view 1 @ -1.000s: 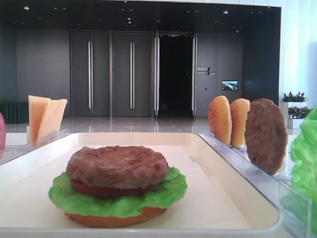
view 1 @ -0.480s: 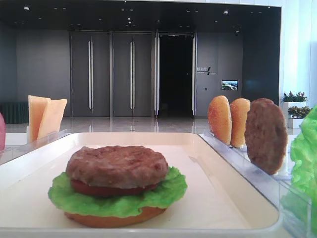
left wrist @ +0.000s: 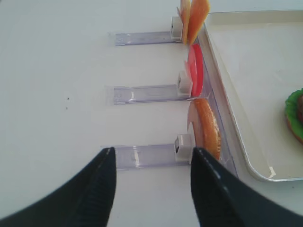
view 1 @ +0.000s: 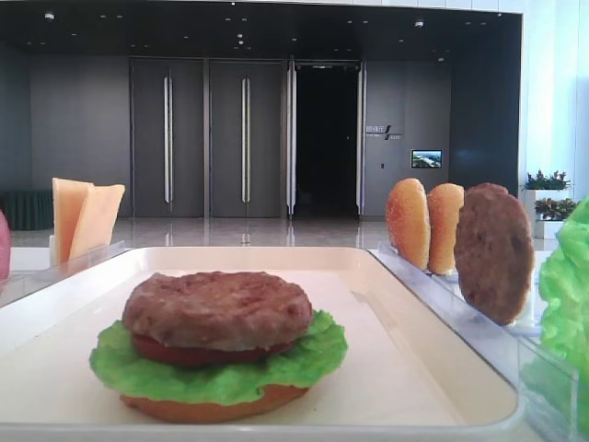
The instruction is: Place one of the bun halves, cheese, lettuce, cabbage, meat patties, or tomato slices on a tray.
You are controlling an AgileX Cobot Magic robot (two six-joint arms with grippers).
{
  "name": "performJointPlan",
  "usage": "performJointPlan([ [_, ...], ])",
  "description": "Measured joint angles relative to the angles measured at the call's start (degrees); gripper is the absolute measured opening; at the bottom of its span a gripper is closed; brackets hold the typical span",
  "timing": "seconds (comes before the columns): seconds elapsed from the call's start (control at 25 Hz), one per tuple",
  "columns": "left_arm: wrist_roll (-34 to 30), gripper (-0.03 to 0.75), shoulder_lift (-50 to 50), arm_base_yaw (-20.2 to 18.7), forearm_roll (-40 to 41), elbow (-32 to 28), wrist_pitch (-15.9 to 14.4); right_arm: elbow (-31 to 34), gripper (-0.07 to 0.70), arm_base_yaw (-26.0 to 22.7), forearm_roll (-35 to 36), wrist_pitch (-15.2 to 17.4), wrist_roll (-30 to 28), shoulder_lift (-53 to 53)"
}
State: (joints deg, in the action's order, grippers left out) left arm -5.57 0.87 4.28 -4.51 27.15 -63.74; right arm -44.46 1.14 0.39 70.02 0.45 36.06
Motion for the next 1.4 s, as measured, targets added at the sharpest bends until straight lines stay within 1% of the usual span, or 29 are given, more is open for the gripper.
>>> performJointPlan([
  [0.12, 0.0, 0.391, 0.0, 0.0, 0.0, 0.0, 0.0, 3.9, 0.368, 0.0, -0.7, 0.2, 0.0, -10.5],
  [0.24, 0.0, 0.391, 0.0, 0.0, 0.0, 0.0, 0.0, 6.1, 0.368, 0.0, -0.8, 0.3, -0.5, -20.7],
  [0.4, 0.0, 0.391, 0.0, 0.0, 0.0, 0.0, 0.0, 8.4, 0.368, 0.0, -0.8, 0.3, -1.0, -29.1],
  [0.52, 0.0, 0.391, 0.0, 0.0, 0.0, 0.0, 0.0, 10.1, 0.368, 0.0, -0.8, 0.3, -1.3, -32.8],
  [0.68, 0.0, 0.391, 0.0, 0.0, 0.0, 0.0, 0.0, 13.6, 0.368, 0.0, -0.8, 0.0, -1.8, -34.8],
  [0.8, 0.0, 0.391, 0.0, 0.0, 0.0, 0.0, 0.0, 14.1, 0.368, 0.1, -0.7, -0.7, -2.3, -34.8],
  [0.92, 0.0, 0.391, 0.0, 0.0, 0.0, 0.0, 0.0, 15.2, 0.368, 1.3, -0.4, -3.1, -2.4, -36.2],
  [1.0, 0.0, 0.391, 0.0, 0.0, 0.0, 0.0, 0.0, 15.9, 0.368, 1.8, -0.4, -3.9, -2.4, -36.4],
  [1.4, 0.0, 0.391, 0.0, 0.0, 0.1, 0.0, 0.0, 16.0, 0.368, 1.8, -0.4, -4.6, -2.4, -36.5],
])
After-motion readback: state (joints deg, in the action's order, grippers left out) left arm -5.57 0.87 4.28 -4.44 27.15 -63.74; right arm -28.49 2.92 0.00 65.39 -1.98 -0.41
